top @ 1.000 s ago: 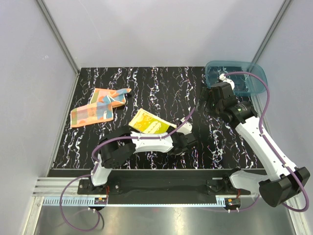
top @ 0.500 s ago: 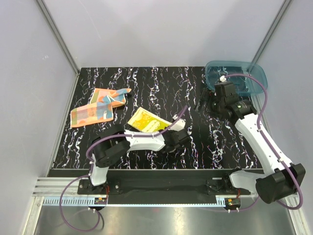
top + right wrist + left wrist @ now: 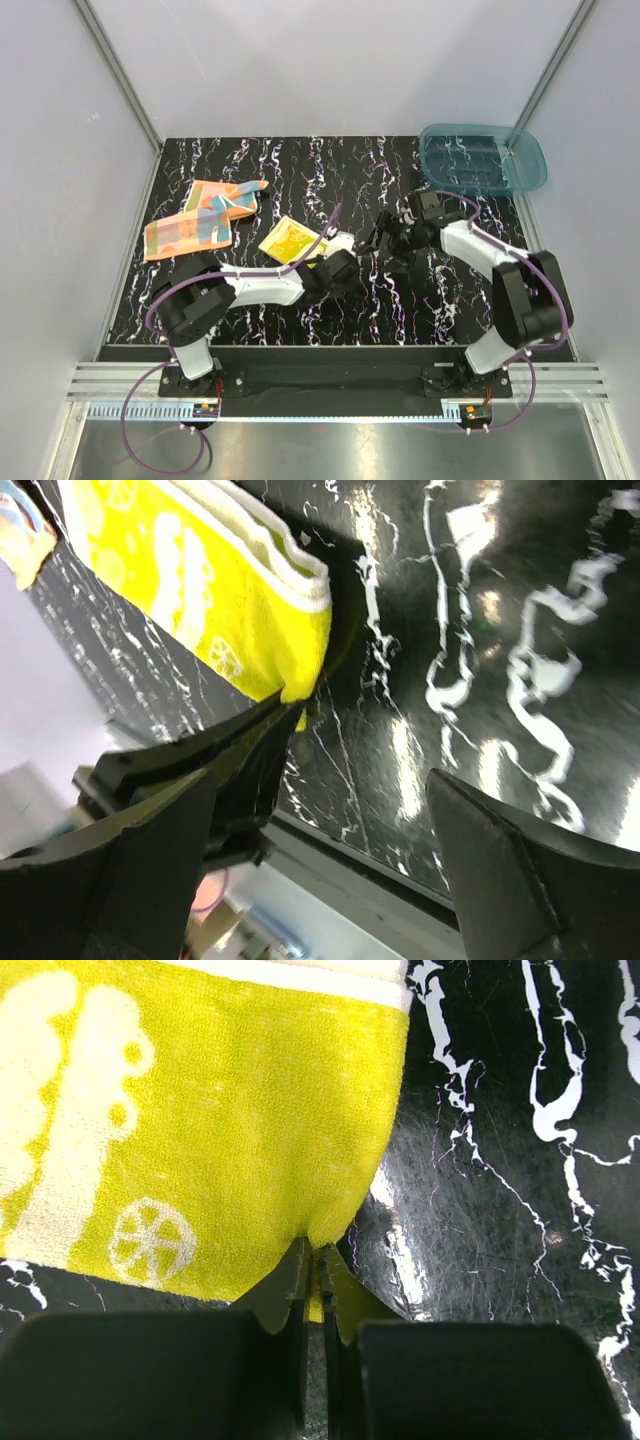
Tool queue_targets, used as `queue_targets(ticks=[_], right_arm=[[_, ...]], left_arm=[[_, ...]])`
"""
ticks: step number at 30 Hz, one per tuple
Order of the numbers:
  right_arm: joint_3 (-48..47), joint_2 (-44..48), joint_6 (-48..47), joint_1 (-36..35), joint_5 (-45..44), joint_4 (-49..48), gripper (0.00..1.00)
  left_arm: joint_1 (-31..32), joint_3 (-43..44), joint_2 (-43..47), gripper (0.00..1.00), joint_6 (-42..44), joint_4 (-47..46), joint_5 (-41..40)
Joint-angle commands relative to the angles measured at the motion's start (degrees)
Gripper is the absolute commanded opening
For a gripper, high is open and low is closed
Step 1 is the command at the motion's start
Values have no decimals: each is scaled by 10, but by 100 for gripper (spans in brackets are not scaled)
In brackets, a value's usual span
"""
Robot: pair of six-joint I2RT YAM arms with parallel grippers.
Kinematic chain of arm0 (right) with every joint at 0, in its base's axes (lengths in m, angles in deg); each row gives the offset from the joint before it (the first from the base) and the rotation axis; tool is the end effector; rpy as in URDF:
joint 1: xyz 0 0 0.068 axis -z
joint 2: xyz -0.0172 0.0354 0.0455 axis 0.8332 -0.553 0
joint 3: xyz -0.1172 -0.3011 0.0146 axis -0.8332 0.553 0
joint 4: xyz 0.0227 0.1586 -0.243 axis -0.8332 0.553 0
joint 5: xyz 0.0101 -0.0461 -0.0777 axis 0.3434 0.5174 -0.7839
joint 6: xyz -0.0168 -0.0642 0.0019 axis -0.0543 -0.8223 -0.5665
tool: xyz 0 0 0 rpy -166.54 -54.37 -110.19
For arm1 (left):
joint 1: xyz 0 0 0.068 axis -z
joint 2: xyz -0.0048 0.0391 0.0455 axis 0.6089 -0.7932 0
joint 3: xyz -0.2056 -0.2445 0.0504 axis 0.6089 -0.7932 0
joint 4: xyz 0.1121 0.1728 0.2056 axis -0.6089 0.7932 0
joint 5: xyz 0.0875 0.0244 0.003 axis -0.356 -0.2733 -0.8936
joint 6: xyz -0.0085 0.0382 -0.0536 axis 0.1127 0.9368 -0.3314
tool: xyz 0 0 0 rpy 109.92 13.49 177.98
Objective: Roll the towels
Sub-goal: Roll the towel
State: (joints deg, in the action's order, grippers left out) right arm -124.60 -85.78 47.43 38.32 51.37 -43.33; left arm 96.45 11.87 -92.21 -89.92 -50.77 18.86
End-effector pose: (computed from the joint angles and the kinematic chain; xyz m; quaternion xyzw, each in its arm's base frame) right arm 0.3136 0.1278 0.2268 0.1086 0.9334 0.3215 0.1166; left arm 0.2170 -0.3194 0.1649 0.1529 0.9261 -0.0685 0.3380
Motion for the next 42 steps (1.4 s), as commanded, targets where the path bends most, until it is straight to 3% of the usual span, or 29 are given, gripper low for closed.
queue_targets(ticks=[1,12,18,19,23,29,35,36,37,40,42], right_arm=[[-1,-40,38,-2,93,-112,93],[-51,-186,57,-47,83,-162,86],[-72,-236,54,-60,73,-168,74],[-72,-240,53,-60,73,-170,70],[-71,-251,45,-60,66,-165,34],[-74,-246,26,-60,44,-137,1],[-80,-219,-12,-60,-19,-68,0],[-80,-214,-18,-60,-27,-58,4],[-80,-210,-26,-60,-35,-48,18],[-82,-194,-37,-60,-68,-19,41],[-87,-184,-46,-58,-85,1,50]], left_arm=[[-10,-44,-3,0,4,21,68],[-27,-102,43,0,11,-38,107],[-38,-132,76,0,14,-73,130],[-41,-138,78,0,14,-77,134],[-50,-154,92,0,11,-89,143],[-65,-169,105,0,7,-101,159],[-63,-133,95,0,17,-52,179],[-58,-126,94,0,15,-44,182],[-54,-125,95,0,13,-32,187],[-44,-118,109,0,-1,-15,200],[-39,-111,121,0,-11,-5,208]])
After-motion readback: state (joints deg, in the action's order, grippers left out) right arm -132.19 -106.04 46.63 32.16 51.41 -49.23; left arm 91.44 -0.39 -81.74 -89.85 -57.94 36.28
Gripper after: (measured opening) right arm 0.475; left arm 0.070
